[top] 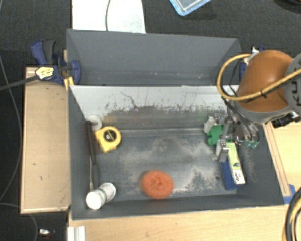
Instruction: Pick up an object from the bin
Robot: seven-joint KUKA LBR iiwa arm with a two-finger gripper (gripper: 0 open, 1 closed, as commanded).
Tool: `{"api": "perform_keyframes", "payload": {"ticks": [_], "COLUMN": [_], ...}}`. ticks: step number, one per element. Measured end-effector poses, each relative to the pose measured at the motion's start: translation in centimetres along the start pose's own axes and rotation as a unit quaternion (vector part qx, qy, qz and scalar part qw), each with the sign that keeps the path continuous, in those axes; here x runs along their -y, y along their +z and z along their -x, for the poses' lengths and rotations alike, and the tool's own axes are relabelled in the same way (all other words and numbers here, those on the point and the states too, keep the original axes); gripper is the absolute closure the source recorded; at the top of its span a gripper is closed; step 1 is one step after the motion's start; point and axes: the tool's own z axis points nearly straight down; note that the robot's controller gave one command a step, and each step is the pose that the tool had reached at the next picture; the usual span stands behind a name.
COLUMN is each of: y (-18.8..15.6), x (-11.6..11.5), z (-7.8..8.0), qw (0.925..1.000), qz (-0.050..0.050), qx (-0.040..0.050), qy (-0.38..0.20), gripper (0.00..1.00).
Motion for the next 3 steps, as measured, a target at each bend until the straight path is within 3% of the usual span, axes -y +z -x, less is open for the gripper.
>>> {"api": "perform_keyframes", "payload": {"ticks": [1,2,3], "y": [-0.5,0.2,2.5], "x": [0.0,-2.6,-3.6], "z": [0.1,-3.5,-5.2], "qw": [1.0000,0.9991,0.9993], "qz": [0.000,0.000,-0.001], "qx": [0.0038,0.0032,0.0061], "qy": [-0.001,-0.041,-0.037], "gripper": [0.00,0.00,0.00]}}
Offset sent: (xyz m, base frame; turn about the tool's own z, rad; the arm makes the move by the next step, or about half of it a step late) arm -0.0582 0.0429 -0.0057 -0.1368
